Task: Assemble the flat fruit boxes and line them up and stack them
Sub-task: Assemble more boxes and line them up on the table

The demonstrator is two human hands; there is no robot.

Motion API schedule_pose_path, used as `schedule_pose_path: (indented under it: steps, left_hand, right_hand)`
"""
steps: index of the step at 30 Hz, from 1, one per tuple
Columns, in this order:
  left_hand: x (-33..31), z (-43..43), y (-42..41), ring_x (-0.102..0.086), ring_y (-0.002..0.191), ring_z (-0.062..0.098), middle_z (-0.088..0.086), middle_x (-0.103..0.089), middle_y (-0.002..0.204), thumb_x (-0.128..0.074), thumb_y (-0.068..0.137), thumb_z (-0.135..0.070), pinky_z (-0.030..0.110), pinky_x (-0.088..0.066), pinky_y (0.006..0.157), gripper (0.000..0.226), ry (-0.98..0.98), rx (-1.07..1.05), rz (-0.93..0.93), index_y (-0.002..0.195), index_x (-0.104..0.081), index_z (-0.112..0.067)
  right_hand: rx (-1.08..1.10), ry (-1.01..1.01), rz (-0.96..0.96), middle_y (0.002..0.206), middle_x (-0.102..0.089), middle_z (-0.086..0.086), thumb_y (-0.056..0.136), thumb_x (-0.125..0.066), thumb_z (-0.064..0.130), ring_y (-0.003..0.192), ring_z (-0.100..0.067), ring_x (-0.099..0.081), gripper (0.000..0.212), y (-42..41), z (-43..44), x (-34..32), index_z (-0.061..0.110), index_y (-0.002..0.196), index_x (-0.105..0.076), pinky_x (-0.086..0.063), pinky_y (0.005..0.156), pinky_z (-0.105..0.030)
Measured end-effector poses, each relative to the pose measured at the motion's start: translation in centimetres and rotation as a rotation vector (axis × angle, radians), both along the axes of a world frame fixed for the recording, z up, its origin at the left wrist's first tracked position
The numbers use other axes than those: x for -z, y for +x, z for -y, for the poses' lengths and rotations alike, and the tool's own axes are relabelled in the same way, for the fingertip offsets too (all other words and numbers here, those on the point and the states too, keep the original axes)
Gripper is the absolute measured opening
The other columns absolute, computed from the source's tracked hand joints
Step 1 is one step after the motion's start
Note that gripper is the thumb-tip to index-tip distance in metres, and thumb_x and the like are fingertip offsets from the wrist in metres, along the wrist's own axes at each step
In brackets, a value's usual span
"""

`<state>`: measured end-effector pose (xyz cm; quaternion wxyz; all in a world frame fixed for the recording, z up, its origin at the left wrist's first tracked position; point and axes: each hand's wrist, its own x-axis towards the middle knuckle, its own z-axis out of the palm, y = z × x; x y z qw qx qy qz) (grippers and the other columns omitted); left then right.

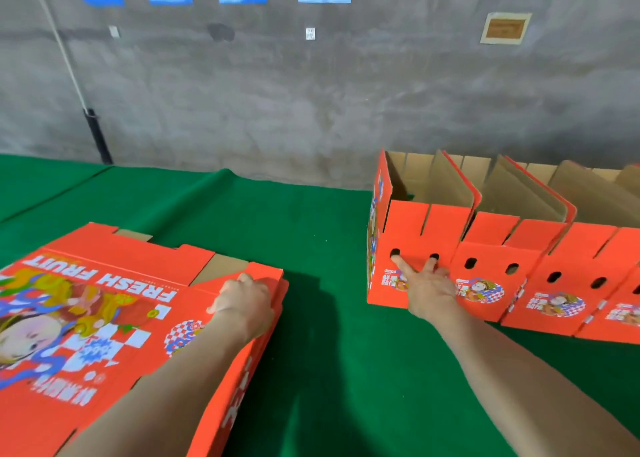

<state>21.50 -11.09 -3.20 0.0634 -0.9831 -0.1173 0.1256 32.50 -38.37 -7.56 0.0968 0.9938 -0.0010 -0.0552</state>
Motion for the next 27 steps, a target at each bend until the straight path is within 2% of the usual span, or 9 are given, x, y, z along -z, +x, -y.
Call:
schedule_pose_path:
  steps: [3,8,11,16,21,23,27]
  left_hand:
    - [0.3,0.1,0.1,-0.042,0.120,0.039,0.016,-0.039,0.128,-0.041,0.097,-0.037,0.052,-0.046,0.097,0.051,0.034,-0.012,-0.005,0.142,-0.035,-0.014]
    - [0.7,-0.1,0.1,-0.039,0.122,0.039,0.015,-0.037,0.130,-0.043,0.097,-0.038,0.055,-0.044,0.098,0.052,-0.018,-0.046,0.016,0.141,-0.036,-0.012]
    - [1.1,-0.3,0.3,-0.038,0.123,0.039,0.015,-0.036,0.133,-0.043,0.097,-0.041,0.055,-0.043,0.099,0.054,-0.023,-0.044,0.018,0.143,-0.032,-0.015]
    - [1.4,-0.5,0.4,-0.037,0.124,0.038,0.015,-0.036,0.133,-0.043,0.097,-0.041,0.056,-0.043,0.099,0.055,-0.045,-0.053,0.021,0.144,-0.031,-0.015]
    - [1.4,-0.4,0.5,-0.035,0.126,0.038,0.015,-0.036,0.134,-0.044,0.097,-0.040,0.056,-0.043,0.099,0.054,-0.047,-0.072,0.021,0.141,-0.034,-0.010]
    - [1.4,-0.3,0.4,-0.035,0.127,0.037,0.014,-0.036,0.133,-0.043,0.097,-0.039,0.056,-0.042,0.099,0.053,-0.054,-0.075,0.023,0.141,-0.034,-0.010]
    - [1.4,0.0,-0.2,-0.033,0.130,0.037,0.014,-0.035,0.136,-0.042,0.098,-0.043,0.057,-0.044,0.097,0.056,-0.045,-0.089,0.040,0.141,-0.033,-0.009]
  right_hand:
    - [-0.020,-0.057,-0.003,0.155,-0.003,-0.026,0.086,-0.058,0.010,0.132,-0.045,-0.032,0.107,0.2,0.6,-0.2,0.050,0.139,0.027,-0.048,0.082,-0.037]
    - [-0.033,-0.093,-0.001,0.156,-0.002,-0.026,0.085,-0.062,0.011,0.134,-0.049,-0.029,0.114,0.3,1.0,-0.4,0.048,0.137,0.032,-0.046,0.096,-0.043]
    - [-0.047,-0.109,0.019,0.155,-0.004,-0.026,0.085,-0.063,0.011,0.132,-0.049,-0.032,0.115,0.5,1.3,-0.4,0.048,0.137,0.032,-0.045,0.098,-0.045]
    - [-0.052,-0.151,0.041,0.154,-0.012,-0.025,0.085,-0.064,0.015,0.128,-0.048,-0.035,0.113,1.1,1.9,-0.2,0.048,0.139,0.030,-0.036,0.101,-0.049]
    - [-0.037,-0.149,0.036,0.151,-0.014,-0.026,0.087,-0.060,0.017,0.128,-0.043,-0.036,0.107,1.4,1.6,-0.3,0.045,0.141,0.028,-0.036,0.101,-0.044]
    - [-0.016,-0.087,-0.003,0.151,-0.011,-0.028,0.087,-0.057,0.016,0.131,-0.043,-0.031,0.104,0.9,1.0,-0.5,0.045,0.143,0.026,-0.039,0.100,-0.042]
    - [0.059,0.196,-0.059,0.153,0.007,-0.032,0.087,-0.052,0.008,0.141,-0.046,-0.014,0.094,-1.3,-0.6,-1.3,0.042,0.149,0.010,-0.045,0.096,-0.039]
